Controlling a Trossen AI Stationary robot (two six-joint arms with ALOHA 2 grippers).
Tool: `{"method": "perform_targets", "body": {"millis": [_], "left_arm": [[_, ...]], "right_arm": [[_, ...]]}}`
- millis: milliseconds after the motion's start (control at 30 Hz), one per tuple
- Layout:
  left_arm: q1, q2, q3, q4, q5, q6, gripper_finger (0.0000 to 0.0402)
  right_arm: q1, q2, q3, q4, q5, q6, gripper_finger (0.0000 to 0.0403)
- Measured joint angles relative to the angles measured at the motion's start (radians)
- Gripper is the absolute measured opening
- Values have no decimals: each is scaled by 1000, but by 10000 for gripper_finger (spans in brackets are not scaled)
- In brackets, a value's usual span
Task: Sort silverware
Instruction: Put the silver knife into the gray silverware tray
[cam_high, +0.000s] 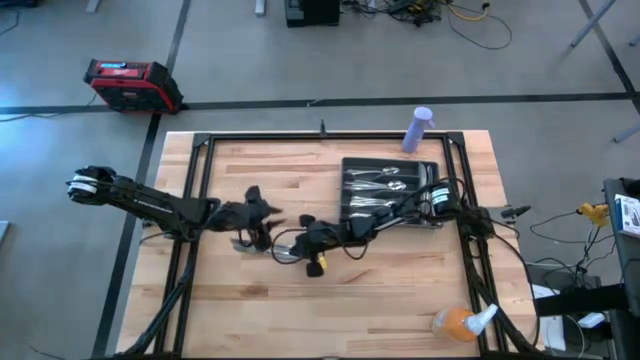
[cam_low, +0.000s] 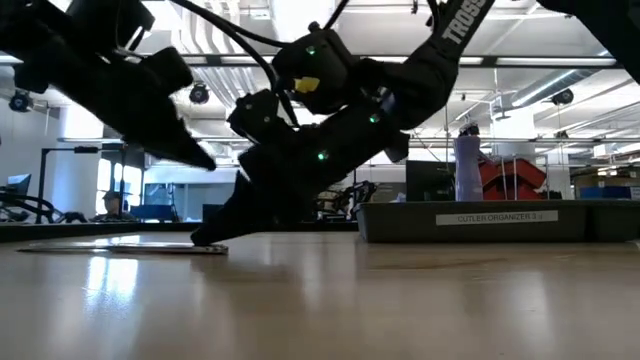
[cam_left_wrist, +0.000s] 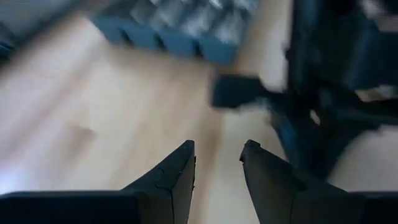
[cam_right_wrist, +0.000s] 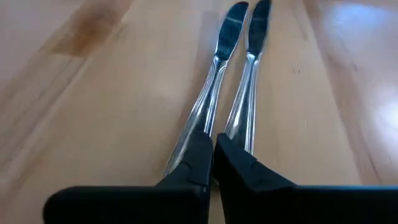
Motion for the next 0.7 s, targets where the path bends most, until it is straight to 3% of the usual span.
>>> {"method": "perform_targets", "body": {"millis": [167, 700], "left_arm": [[-27, 5, 0, -161, 124, -172, 119], [-181, -9, 0, -581, 105, -602, 118]], "right_arm": [[-16, -28, 3, -131, -4, -3, 2], [-66, -120, -6, -321, 40, -105, 2]]}}
